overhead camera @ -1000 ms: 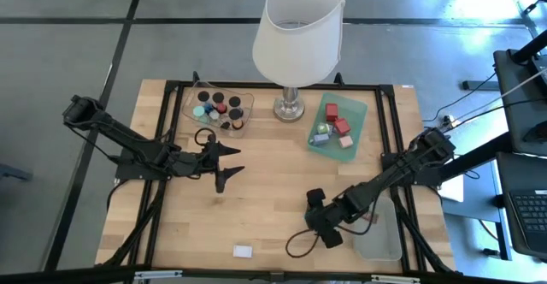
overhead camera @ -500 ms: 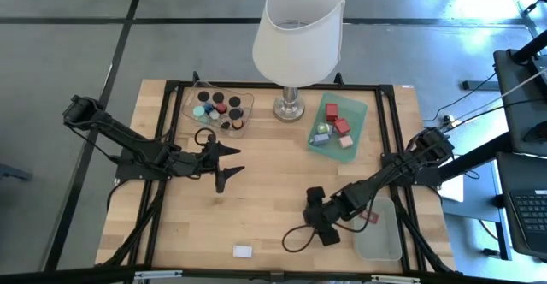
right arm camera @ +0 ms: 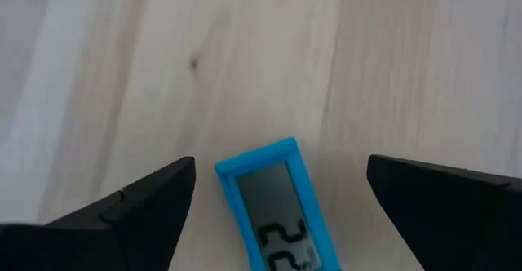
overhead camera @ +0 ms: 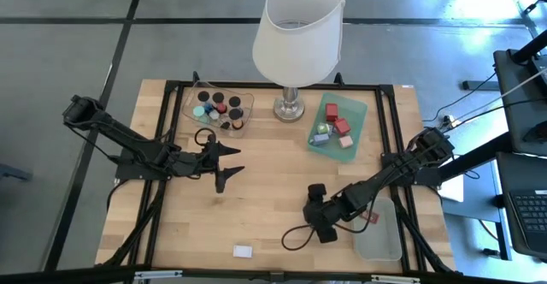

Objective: Pick & Place Office items
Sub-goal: Put the blue digital timer into the gray bin

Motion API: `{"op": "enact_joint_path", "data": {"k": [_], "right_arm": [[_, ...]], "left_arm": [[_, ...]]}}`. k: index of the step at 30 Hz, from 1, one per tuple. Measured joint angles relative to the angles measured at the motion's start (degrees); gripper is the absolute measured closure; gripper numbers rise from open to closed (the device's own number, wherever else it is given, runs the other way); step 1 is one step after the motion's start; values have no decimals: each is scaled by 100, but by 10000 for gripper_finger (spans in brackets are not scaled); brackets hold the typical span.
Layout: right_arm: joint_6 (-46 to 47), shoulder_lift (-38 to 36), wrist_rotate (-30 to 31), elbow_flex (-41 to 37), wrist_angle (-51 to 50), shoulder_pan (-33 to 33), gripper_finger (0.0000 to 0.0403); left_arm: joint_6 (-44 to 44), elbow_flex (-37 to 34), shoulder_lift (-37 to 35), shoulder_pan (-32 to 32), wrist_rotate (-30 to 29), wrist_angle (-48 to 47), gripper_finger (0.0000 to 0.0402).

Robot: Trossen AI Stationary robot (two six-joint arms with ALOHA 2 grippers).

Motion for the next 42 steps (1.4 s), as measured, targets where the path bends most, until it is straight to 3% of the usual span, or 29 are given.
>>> {"op": "enact_joint_path", "data": {"k": [12, 27, 37, 42], "right_arm": [[-34, 0, 37, -15, -165, -4, 57], [345, -39, 13, -527, 305, -22, 143], [327, -96, 151, -533, 353, -22, 253], [207, -462, 295, -408, 88, -39, 262]], "left_arm": [[0, 0, 0, 1, -1, 0, 128], [0, 0, 0, 0, -39, 0, 128], [0, 0, 0, -1, -54, -2, 128], [0, 0, 0, 1, -52, -2, 130]]}}
